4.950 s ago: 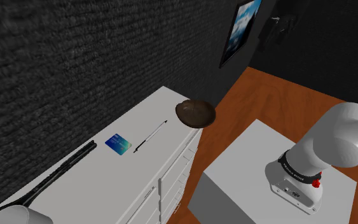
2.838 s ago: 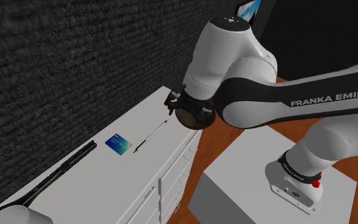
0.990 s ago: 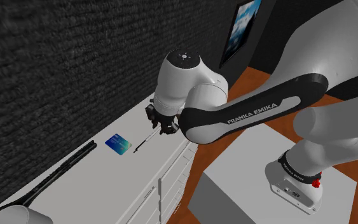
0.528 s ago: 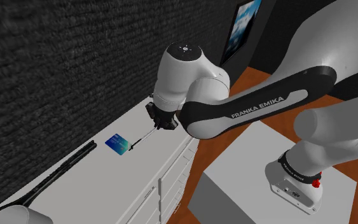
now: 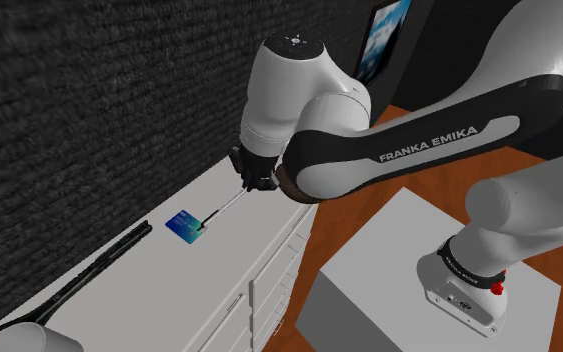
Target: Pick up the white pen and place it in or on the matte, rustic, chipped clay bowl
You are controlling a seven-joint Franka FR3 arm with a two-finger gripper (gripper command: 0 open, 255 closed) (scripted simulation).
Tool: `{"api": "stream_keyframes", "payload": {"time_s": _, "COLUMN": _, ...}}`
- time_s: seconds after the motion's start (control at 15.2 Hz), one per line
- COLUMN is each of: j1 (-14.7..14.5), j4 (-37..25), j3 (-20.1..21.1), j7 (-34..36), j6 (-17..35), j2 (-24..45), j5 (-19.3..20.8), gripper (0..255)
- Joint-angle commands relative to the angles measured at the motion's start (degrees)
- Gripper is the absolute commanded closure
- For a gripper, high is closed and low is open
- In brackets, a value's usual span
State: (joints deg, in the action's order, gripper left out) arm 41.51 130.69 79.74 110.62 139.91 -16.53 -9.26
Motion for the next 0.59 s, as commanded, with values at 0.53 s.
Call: {"api": "stream_keyframes", "payload": {"time_s": 0.53, "j1": -7.7, "j4": -4.2, "j3": -9.7, "j7": -3.2, "j6": -8.1, "j2": -3.7, "j5": -3.1, "gripper": 255}}
